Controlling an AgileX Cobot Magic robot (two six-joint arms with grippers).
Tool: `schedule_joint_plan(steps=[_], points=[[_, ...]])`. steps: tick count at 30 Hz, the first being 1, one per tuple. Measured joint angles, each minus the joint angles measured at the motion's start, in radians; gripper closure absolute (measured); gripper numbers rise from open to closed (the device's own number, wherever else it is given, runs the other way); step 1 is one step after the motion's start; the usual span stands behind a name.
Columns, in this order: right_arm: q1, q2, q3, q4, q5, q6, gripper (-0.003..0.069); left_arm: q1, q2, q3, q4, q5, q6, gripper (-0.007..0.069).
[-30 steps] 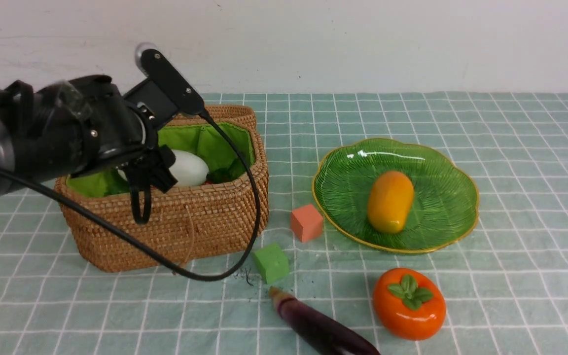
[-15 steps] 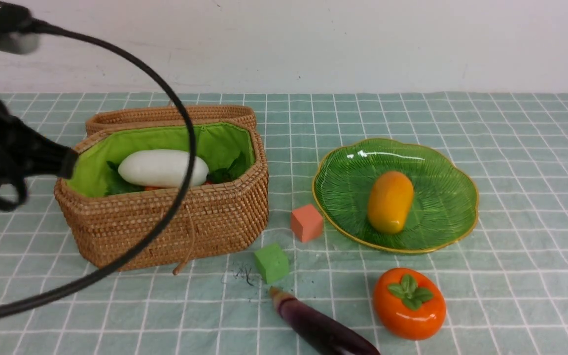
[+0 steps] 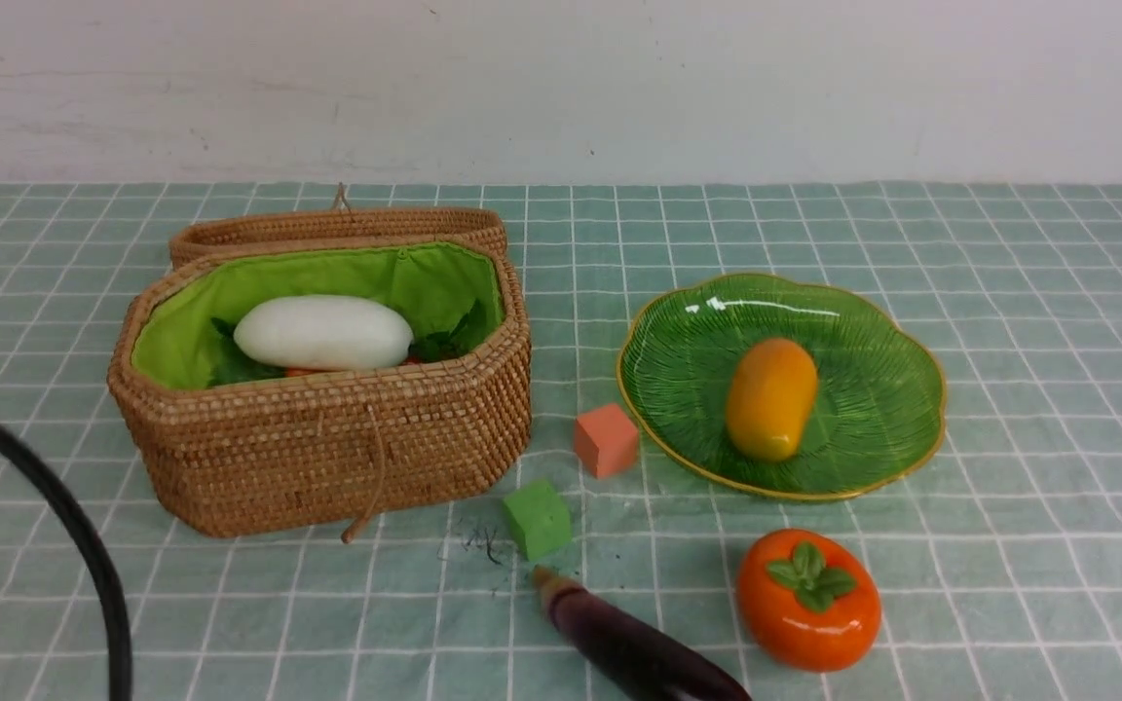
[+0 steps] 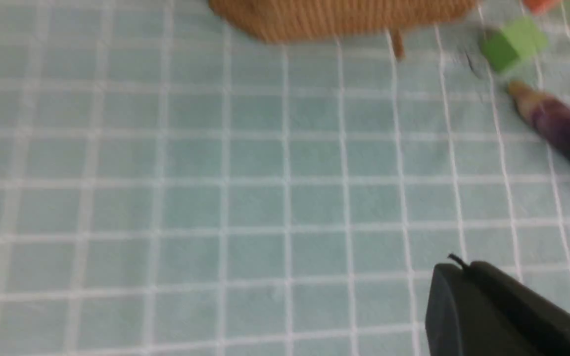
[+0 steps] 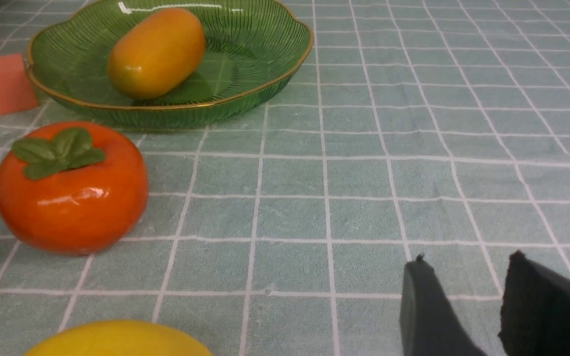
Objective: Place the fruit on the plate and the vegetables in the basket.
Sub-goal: Grab an eggplant with your right arm and place it in the basket on the left.
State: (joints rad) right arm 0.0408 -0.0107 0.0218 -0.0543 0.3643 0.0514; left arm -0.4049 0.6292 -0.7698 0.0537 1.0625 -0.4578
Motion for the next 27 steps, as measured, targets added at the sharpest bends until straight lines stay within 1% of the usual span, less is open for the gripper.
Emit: schedule_joint_plan(steps=[1, 2, 3, 7, 9, 27], points=[[0.000, 0.000, 0.000, 0.000, 0.000, 0.000, 0.0417, 0.000, -0.024, 0.079, -0.075, -0.043, 0.011, 0.0638], [0.000, 0.000, 0.000, 0.000, 0.000, 0.000, 0.0417, 0.000, -0.026, 0.086, -0.090, -0.048, 0.016, 0.0638], [0.000, 0.000, 0.000, 0.000, 0.000, 0.000, 0.0417, 0.000, -0.037, 0.130, -0.139, -0.090, 0.040, 0.0638], [0.000, 0.000, 0.000, 0.000, 0.000, 0.000, 0.0417, 0.000, -0.045, 0.182, -0.203, -0.168, 0.100, 0.0638], [0.000, 0.000, 0.000, 0.000, 0.000, 0.000, 0.0417, 0.000, -0.045, 0.185, -0.210, -0.187, 0.113, 0.0638], [0.000, 0.000, 0.000, 0.000, 0.000, 0.000, 0.0417, 0.000, -0.045, 0.185, -0.213, -0.190, 0.118, 0.0638]])
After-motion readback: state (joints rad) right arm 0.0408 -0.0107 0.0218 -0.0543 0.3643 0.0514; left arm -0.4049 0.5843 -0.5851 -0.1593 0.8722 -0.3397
